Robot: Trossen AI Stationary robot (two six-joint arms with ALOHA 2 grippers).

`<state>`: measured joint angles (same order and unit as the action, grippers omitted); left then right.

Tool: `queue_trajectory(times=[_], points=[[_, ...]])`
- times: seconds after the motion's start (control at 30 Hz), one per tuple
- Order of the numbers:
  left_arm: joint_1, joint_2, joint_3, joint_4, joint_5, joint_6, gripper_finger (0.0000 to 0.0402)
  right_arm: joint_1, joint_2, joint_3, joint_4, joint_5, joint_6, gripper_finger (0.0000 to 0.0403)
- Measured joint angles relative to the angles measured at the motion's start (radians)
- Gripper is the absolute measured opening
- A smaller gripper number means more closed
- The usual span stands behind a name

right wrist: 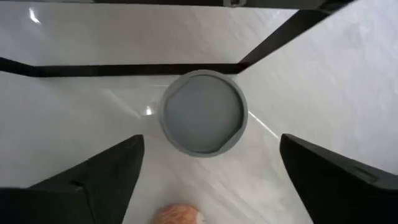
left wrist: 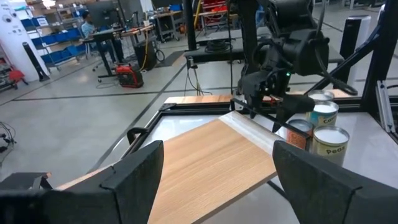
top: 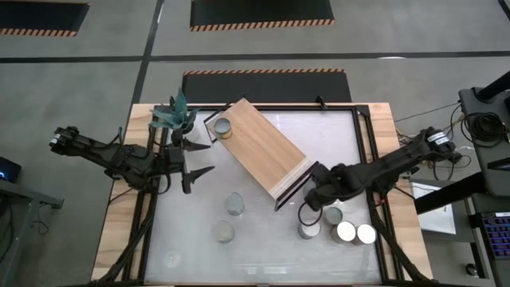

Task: Pick and place cans onto a shelf
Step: Put the small canned peas on the shelf

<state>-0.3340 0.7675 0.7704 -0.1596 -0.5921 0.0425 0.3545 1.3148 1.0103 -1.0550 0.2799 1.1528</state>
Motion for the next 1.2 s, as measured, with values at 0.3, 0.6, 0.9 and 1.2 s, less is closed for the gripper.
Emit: queue_trajectory(times=[0.3,0.6,0.9,1.2], points=[[0.0,0.0,0.0,-0.008,0.0,-0.005,0.0283,-0.007,0.049,-0.001,0.025,0.001,-0.055,0.0372],[0.0,0.0,0.0,-0.016,0.0,-0.015,0.0283,-0.006,0.057,-0.06,0.122,0.009,-0.078,0.0372],[0.0,0.0,0.0,-0.017,0.0,-0.019,0.0283,-0.006,0.057,-0.121,0.18,0.036,-0.073,0.0372],[0.0,0.0,0.0,-0.017,0.0,-0.021,0.0283,-0.006,0.059,-0.18,0.254,0.036,-0.073,0.0364]])
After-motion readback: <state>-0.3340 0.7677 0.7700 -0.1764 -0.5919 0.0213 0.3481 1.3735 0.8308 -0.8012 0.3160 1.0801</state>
